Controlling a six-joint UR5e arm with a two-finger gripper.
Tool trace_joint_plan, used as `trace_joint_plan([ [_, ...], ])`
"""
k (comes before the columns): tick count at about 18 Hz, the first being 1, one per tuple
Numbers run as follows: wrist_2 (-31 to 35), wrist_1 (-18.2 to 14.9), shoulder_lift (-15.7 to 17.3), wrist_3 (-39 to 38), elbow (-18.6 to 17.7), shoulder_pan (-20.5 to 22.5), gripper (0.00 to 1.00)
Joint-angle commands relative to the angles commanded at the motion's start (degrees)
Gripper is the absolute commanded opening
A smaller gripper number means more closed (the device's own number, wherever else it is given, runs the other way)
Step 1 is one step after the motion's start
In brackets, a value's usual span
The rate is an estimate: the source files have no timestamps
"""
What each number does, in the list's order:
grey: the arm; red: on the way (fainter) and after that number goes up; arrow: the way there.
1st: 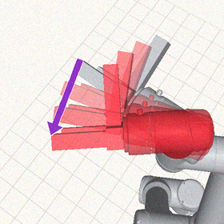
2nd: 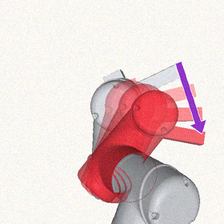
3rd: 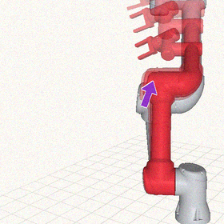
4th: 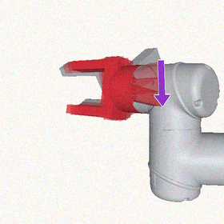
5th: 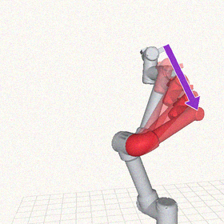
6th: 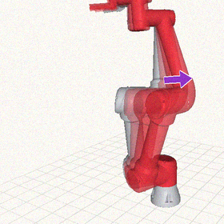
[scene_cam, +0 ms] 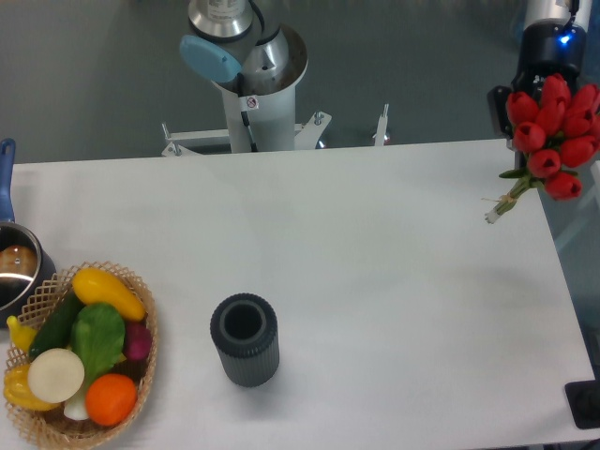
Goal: Place the flowers on the table
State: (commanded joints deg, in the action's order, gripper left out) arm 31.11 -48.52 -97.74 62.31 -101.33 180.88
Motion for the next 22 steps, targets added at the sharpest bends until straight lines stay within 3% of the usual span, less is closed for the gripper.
trace_joint_plan([
  [7,4.0,-0.2,0.8,0.7,0.0,-0.4,0.37],
  [11,12.6,-1.0,2.1,0.4,0.0,-2.2,0.37],
  [17,28.7,-7.6,4.9,0.4,0.5,-5.7,0.37],
  [20,38.6,-9.1,4.8,0.6,0.7,-9.0,0.37],
  [22,41.6,-9.1,3.6,0.5,0.6,-11.4,0.37],
])
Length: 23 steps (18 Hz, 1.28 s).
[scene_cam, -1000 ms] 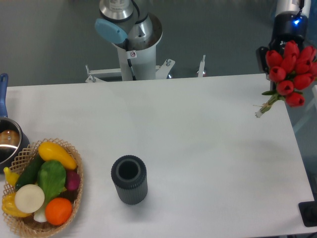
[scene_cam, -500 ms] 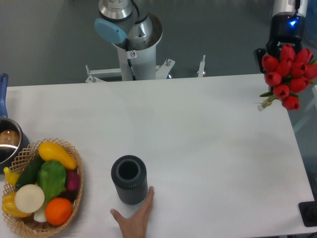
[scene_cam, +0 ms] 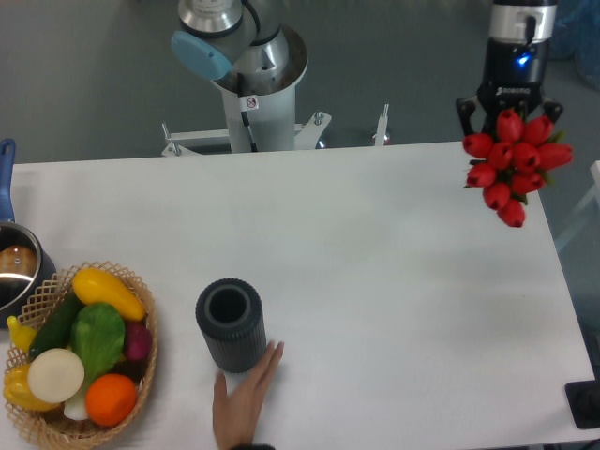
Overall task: Place the flowers on the table
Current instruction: 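Carry the red tulips in the gripper down toward the table surface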
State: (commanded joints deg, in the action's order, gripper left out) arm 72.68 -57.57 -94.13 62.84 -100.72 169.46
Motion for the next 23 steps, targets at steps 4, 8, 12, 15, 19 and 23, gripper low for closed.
trace_joint_plan([
  [4,6.7,-1.4,-2.5,0.0,-0.2,-3.3,0.37],
  [8,17.0,-2.8,-7.4,-0.2,0.0,-9.1,0.37],
  [12,18.6,-2.5,-12.5,-1.2,1.3,-11.5,0.37],
  [15,19.3,-2.3,-16.8,-2.0,2.8,-12.9,0.37],
  [19,20.6,-2.2,-20.7,-2.1,4.3,-14.4,0.37],
  [23,20.0,-2.2,-21.4,-2.1,4.4,-14.6,0.38],
])
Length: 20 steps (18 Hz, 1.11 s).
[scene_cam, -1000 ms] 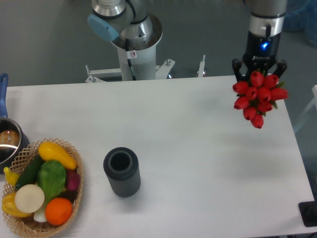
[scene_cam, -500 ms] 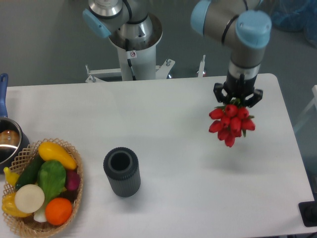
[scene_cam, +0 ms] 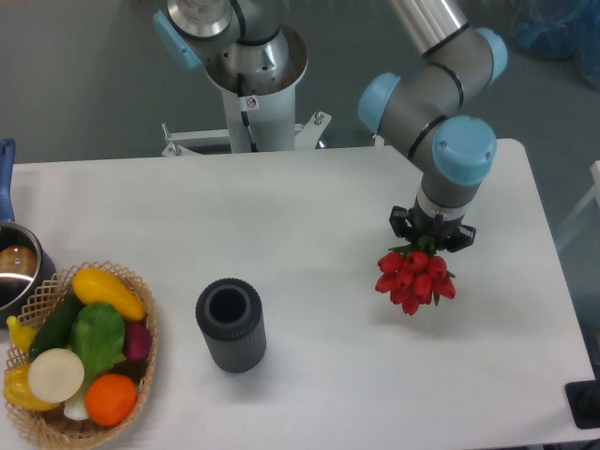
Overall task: Place the flowers on the table
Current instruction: 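Lower the tulips until the blooms rest on the table, then open the gripper to release the stems and lift away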
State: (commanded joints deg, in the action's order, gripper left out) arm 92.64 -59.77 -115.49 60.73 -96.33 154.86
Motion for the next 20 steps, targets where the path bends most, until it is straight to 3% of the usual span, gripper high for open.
trace_joint_plan([
  [3,0.0,0.2,-0.8,-0.1,0.1,0.0,0.39],
  [5,0.0,0.2,-1.0,-0.1,0.0,-0.1,0.46],
  [6,0.0,0.2,-1.0,-0.1,0.0,-0.1,0.56],
  [9,0.0,0.3,-1.1,-0.1,0.2,-0.1,0.74],
  [17,0.1,1.4,-1.8,-0.2,0.3,0.0,0.80],
  [20,0.4,1.4,-0.6,0.0,1.3,0.3,0.98],
])
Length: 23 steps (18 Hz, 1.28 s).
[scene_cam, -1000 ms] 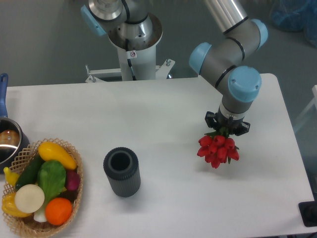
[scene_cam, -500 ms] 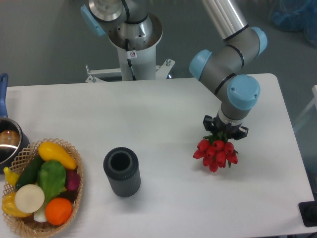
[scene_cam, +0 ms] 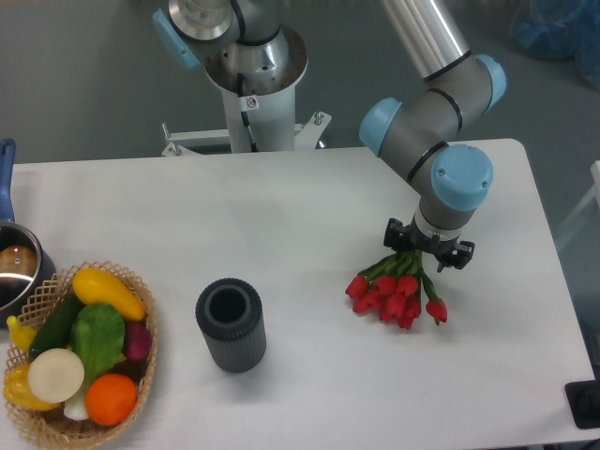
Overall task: Place the flowers on the table
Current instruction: 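Open the gripper to release the stems and lift away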
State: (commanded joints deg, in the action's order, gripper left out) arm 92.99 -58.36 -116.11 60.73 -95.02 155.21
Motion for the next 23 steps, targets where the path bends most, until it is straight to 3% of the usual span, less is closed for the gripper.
trace_joint_plan([
  [5,-0.2,0.1,6.8,-3.3,0.6,3.2,1.00],
  [9,-3.1,3.9,10.2,-9.8,1.0,6.7,1.00],
  [14,-12.7,4.3,14.5,-9.2,2.2,12.3,1.00],
  [18,-13.3,3.9,17.8,-7.0,1.7,15.6,1.00],
  [23,-13.6,3.7,19.3,-2.2,1.1,17.6,1.00],
])
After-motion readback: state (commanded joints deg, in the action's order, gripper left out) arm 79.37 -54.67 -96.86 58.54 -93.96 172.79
